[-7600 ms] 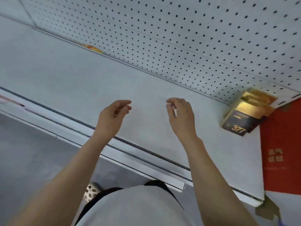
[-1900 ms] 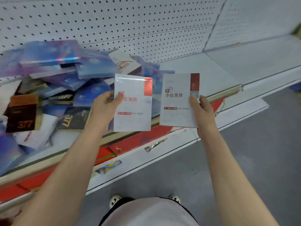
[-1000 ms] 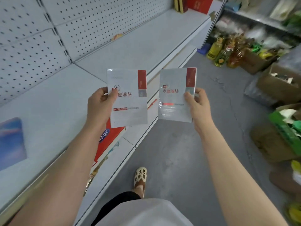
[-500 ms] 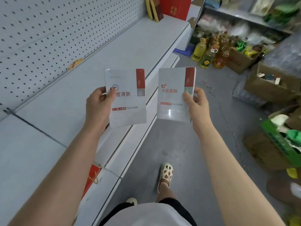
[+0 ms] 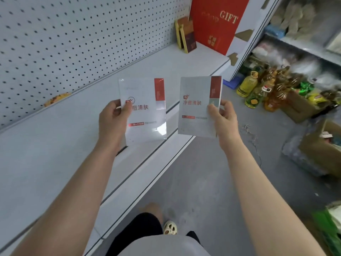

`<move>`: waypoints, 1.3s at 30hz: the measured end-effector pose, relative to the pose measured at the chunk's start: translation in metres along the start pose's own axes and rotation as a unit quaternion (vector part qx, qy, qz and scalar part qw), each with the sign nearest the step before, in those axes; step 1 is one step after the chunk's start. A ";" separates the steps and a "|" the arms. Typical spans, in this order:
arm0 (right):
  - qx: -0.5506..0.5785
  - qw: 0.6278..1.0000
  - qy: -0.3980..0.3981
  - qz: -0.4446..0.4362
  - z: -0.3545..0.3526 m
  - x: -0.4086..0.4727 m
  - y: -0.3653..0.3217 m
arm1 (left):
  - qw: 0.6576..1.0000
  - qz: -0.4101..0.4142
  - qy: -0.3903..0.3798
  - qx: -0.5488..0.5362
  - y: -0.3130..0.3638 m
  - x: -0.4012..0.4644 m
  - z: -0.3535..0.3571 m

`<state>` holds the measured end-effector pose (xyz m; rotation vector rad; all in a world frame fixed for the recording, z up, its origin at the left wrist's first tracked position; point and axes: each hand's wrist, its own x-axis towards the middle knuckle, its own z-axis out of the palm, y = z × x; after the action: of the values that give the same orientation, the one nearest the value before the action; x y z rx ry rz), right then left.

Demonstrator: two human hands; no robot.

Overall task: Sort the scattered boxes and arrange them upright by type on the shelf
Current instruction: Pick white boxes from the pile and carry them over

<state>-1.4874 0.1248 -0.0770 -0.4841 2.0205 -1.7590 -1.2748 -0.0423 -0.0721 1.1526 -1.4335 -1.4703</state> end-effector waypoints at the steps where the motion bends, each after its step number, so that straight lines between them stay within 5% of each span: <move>1: 0.000 1.000 -0.005 -0.004 -0.002 0.019 -0.001 | 1.000 0.001 0.006 0.001 0.001 0.011 0.012; 20: -0.050 0.987 -0.148 -0.029 0.052 0.369 -0.041 | 0.993 -0.027 0.118 -0.016 0.015 0.247 0.188; 33: -0.042 0.920 -0.390 0.020 0.190 0.556 -0.015 | 0.942 -0.078 0.322 -0.054 0.000 0.285 0.252; 39: -0.167 0.901 -0.396 -0.065 0.226 0.581 -0.012 | 0.930 -0.098 0.350 -0.048 -0.001 0.288 0.262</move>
<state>-1.8655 -0.3671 -0.1390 -1.2335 1.6804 -0.9909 -1.6101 -0.2373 -0.1095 1.5810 -0.7601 -1.0630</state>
